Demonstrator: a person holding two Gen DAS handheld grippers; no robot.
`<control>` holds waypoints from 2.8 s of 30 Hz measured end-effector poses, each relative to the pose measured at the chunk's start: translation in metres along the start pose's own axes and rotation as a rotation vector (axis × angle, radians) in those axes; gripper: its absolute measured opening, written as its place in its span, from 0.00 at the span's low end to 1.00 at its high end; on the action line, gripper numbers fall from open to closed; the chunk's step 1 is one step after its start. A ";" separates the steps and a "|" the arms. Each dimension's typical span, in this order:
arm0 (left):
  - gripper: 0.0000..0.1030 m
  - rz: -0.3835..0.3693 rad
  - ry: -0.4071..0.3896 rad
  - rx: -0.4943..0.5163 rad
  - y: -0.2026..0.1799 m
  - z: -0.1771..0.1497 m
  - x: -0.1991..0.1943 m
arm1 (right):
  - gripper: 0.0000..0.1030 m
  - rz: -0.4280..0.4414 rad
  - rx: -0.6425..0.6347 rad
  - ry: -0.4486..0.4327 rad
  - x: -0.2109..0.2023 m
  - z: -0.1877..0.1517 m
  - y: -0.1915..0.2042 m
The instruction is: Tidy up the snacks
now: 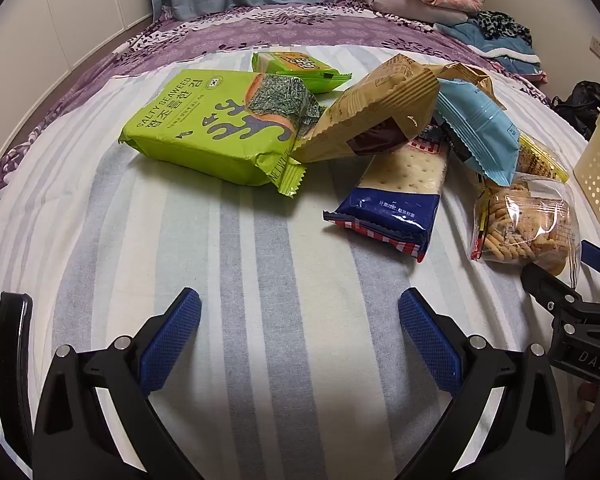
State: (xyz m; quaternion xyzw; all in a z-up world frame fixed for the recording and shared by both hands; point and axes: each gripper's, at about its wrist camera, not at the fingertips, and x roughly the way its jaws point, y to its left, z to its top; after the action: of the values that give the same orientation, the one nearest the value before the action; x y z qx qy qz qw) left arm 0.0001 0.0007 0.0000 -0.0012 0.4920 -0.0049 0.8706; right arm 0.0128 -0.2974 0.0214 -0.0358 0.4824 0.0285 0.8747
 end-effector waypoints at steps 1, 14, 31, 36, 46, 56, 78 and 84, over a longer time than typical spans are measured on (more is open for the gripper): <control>0.98 0.004 0.004 0.002 0.000 0.000 0.000 | 0.95 -0.012 -0.008 0.006 0.000 0.000 0.001; 0.98 0.003 -0.011 0.001 0.000 -0.003 -0.004 | 0.95 -0.015 -0.007 -0.001 -0.001 0.000 0.006; 0.98 -0.001 -0.016 -0.002 0.000 -0.003 0.000 | 0.95 -0.001 0.003 -0.002 0.001 0.000 -0.002; 0.98 0.000 -0.017 -0.001 0.000 -0.005 0.001 | 0.95 -0.002 0.002 -0.002 0.001 -0.001 -0.002; 0.98 0.001 -0.019 0.000 0.002 -0.004 0.000 | 0.95 -0.004 0.001 -0.002 0.001 -0.001 -0.002; 0.98 0.000 -0.019 0.000 0.001 -0.005 0.001 | 0.95 -0.004 0.002 0.001 0.002 -0.002 -0.002; 0.98 0.007 -0.009 0.005 -0.002 -0.004 0.002 | 0.95 -0.012 -0.005 0.008 0.003 0.000 -0.001; 0.98 0.006 -0.008 0.003 -0.003 -0.004 0.002 | 0.95 -0.010 -0.004 0.010 0.002 0.001 -0.002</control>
State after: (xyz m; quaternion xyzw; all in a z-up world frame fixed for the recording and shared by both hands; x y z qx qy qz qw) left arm -0.0021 -0.0019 -0.0037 0.0016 0.4885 -0.0029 0.8726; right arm 0.0150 -0.2993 0.0203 -0.0403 0.4864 0.0250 0.8725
